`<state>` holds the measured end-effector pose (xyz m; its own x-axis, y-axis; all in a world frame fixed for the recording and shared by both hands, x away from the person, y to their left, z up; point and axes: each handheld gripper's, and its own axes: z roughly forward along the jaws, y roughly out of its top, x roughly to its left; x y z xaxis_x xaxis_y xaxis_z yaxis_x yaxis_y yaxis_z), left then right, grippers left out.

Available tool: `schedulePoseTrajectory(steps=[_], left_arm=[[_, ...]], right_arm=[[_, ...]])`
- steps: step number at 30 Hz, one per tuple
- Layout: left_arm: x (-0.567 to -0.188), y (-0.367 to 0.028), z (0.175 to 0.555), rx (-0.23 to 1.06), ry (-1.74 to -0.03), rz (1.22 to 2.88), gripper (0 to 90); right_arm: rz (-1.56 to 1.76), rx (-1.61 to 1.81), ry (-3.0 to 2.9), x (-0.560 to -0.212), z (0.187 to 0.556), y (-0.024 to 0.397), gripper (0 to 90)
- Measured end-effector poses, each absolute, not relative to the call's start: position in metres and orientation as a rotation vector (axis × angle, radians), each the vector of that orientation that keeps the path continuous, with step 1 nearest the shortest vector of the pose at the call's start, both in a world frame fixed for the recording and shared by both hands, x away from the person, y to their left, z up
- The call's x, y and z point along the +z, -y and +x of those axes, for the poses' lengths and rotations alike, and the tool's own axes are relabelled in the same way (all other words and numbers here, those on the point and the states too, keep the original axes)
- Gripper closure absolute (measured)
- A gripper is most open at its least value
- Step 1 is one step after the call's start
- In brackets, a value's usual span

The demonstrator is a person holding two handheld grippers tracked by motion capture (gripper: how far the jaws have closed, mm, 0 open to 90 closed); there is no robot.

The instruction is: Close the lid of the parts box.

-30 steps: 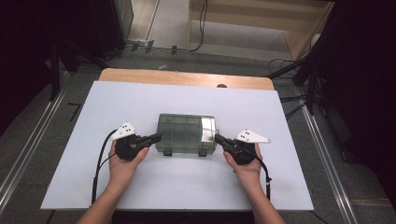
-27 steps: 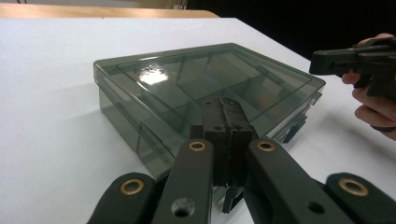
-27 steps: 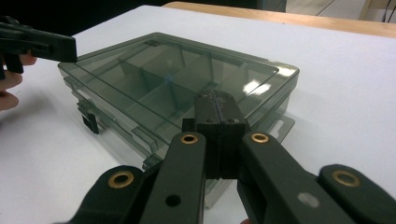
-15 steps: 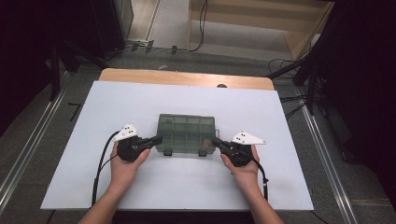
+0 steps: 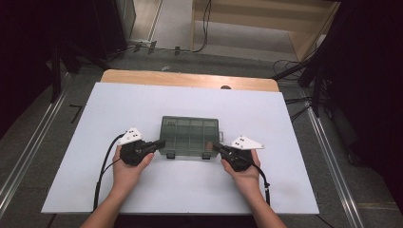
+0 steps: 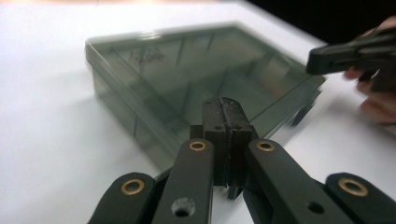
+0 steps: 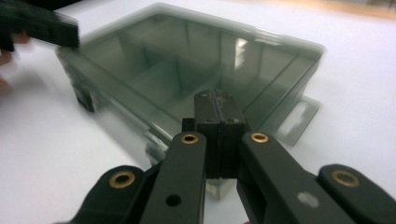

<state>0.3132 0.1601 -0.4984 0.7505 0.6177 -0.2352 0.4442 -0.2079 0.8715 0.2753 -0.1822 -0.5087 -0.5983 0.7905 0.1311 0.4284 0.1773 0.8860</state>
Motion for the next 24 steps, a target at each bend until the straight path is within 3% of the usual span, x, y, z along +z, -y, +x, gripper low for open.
schedulePoseTrajectory(steps=[6,8,12,14,17,18,20,22,24], left_arm=[[-0.498,-0.158,0.312,0.212,-0.827,1.846,89.9],[-0.498,-0.159,0.312,0.204,-0.823,1.835,89.2],[-0.496,-0.159,0.309,0.247,-0.800,1.820,64.7],[-0.494,-0.160,0.307,0.258,-0.805,1.811,50.8],[-0.489,-0.164,0.304,0.234,-0.818,1.778,20.8],[-0.488,-0.166,0.303,0.232,-0.819,1.771,14.0],[-0.486,-0.169,0.302,0.221,-0.794,1.758,9.0],[-0.484,-0.172,0.301,0.228,-0.790,1.758,0.0],[-0.482,-0.174,0.300,0.234,-0.781,1.747,0.0]], right_arm=[[1.177,1.406,-2.089,-0.509,0.275,0.183,87.7],[1.183,1.438,-2.093,-0.509,0.275,0.185,78.1],[1.140,1.492,-2.100,-0.506,0.273,0.184,59.4],[1.126,1.493,-2.084,-0.503,0.272,0.183,44.1],[1.130,1.495,-2.069,-0.499,0.271,0.183,14.3],[1.130,1.495,-2.073,-0.498,0.270,0.184,8.6],[1.127,1.514,-2.079,-0.497,0.269,0.187,0.0],[1.126,1.533,-2.076,-0.496,0.269,0.191,0.0],[1.129,1.533,-2.062,-0.495,0.268,0.194,0.0]])
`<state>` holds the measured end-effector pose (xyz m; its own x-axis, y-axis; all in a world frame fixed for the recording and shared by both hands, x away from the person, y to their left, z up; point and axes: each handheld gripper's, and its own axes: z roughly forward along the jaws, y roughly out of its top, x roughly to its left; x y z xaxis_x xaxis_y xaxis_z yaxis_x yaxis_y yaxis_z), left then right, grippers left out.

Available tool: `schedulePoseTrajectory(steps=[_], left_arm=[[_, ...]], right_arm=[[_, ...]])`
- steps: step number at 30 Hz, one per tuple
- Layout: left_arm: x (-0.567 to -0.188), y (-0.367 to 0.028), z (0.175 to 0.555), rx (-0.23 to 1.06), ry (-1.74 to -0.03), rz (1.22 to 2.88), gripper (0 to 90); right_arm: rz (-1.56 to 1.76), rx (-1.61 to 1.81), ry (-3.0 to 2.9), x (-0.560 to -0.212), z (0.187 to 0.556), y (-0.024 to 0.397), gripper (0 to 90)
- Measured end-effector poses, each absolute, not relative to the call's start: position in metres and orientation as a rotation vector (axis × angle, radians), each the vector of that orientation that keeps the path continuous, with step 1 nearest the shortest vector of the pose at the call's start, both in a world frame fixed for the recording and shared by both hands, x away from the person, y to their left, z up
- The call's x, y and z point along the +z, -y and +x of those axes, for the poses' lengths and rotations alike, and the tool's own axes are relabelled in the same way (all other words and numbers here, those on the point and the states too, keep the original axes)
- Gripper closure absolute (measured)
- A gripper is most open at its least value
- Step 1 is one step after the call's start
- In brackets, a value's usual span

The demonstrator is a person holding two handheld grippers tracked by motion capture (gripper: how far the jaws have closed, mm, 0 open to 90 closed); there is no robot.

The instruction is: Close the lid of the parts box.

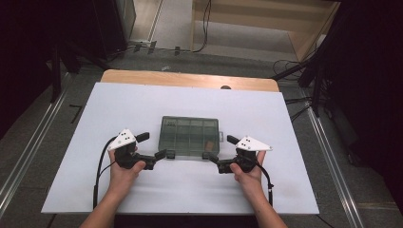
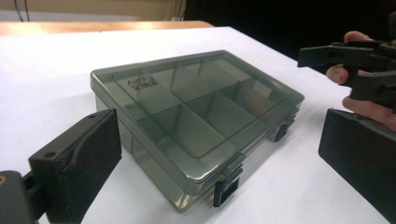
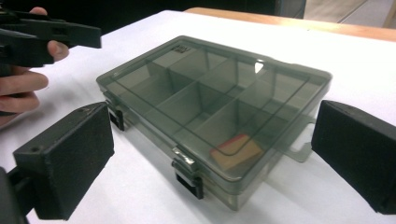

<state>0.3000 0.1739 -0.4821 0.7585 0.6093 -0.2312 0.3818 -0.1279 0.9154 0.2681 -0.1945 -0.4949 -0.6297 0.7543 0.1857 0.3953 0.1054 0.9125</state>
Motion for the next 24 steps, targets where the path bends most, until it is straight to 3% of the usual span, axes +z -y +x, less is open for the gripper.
schedulePoseTrajectory(steps=[24], left_arm=[[-0.472,-0.222,0.277,0.335,-0.822,1.727,0.0]], right_arm=[[1.186,1.506,-1.987,-0.492,0.256,0.234,0.0]])
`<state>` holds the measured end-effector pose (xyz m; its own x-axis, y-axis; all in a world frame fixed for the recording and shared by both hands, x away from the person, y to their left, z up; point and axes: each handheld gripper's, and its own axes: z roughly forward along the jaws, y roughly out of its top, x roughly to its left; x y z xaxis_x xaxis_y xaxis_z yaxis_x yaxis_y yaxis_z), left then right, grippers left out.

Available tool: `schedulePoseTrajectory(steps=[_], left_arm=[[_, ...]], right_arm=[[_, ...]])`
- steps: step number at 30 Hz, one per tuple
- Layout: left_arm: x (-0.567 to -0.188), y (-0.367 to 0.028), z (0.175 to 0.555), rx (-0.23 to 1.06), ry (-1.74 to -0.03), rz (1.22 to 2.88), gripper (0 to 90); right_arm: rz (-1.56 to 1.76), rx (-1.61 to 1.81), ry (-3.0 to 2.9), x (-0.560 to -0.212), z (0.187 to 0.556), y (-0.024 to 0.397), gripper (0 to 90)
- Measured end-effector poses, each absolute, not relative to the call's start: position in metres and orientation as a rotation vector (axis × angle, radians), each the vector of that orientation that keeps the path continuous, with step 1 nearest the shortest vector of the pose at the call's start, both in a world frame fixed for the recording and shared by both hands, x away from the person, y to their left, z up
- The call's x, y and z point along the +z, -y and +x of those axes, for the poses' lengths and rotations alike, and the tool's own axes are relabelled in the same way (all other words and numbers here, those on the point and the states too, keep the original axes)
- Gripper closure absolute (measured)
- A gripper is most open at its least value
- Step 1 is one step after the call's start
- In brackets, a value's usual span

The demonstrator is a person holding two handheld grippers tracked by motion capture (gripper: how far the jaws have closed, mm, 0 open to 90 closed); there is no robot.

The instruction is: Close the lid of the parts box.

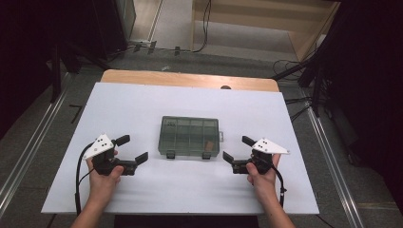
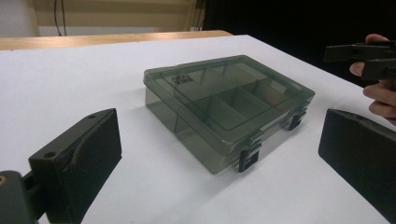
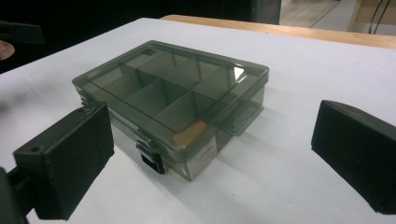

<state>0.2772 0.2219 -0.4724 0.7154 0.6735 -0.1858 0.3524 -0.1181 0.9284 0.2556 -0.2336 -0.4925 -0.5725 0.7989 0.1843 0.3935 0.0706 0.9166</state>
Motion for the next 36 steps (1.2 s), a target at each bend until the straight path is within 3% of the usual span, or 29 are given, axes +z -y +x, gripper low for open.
schedulePoseTrajectory(steps=[36], left_arm=[[-0.473,-0.293,0.247,0.414,-0.929,1.693,0.0]], right_arm=[[1.290,1.443,-1.845,-0.499,0.207,0.322,0.0]])
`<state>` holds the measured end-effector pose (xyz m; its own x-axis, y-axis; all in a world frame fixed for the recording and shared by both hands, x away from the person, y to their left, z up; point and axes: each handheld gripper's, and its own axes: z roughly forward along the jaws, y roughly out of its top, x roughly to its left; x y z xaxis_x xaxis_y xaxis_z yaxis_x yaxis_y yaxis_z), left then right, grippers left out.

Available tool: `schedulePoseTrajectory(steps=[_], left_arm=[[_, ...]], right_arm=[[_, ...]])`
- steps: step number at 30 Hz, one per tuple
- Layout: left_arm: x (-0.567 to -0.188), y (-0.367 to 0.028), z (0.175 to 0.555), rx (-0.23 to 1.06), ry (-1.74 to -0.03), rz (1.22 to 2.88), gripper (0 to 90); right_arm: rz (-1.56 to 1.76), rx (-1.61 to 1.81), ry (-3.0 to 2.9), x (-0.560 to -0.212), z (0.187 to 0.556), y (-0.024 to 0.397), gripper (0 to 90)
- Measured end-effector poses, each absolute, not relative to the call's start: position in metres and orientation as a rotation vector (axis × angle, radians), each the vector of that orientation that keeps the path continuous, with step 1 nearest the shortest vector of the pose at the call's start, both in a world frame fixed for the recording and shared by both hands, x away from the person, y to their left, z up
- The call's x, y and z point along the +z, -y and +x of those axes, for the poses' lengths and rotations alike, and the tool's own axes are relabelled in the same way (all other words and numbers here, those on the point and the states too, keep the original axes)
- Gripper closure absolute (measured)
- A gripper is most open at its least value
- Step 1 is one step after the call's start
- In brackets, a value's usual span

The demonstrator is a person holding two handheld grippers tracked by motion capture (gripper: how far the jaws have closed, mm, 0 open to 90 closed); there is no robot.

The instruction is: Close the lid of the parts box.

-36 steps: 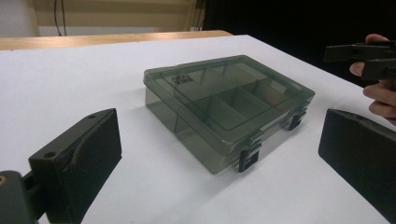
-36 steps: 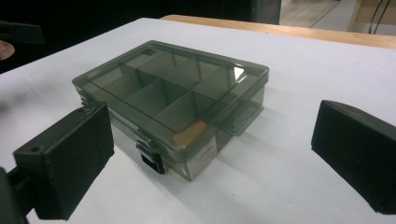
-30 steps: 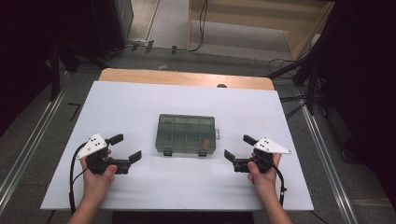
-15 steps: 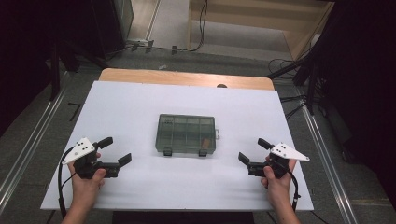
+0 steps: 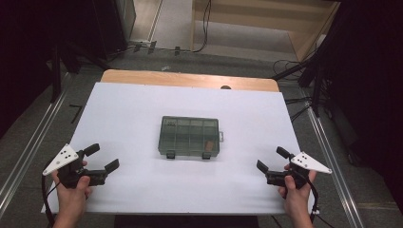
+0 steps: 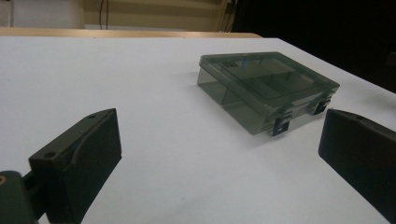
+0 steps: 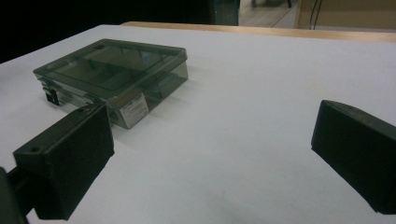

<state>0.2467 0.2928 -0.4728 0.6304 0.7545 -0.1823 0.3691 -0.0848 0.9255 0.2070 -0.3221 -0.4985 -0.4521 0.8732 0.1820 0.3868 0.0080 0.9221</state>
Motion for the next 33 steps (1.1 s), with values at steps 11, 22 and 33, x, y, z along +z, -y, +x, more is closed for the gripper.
schedulePoseTrajectory(steps=[11,22,33], left_arm=[[-0.478,-0.312,0.238,0.446,-0.952,1.725,0.0],[-0.481,-0.329,0.239,0.438,-1.000,1.687,0.0],[-0.484,-0.331,0.241,0.438,-1.020,1.695,0.0]], right_arm=[[1.317,1.412,-1.826,-0.508,0.190,0.345,0.0],[1.348,1.423,-1.754,-0.511,0.184,0.369,0.0],[1.355,1.407,-1.745,-0.512,0.185,0.370,0.0]])
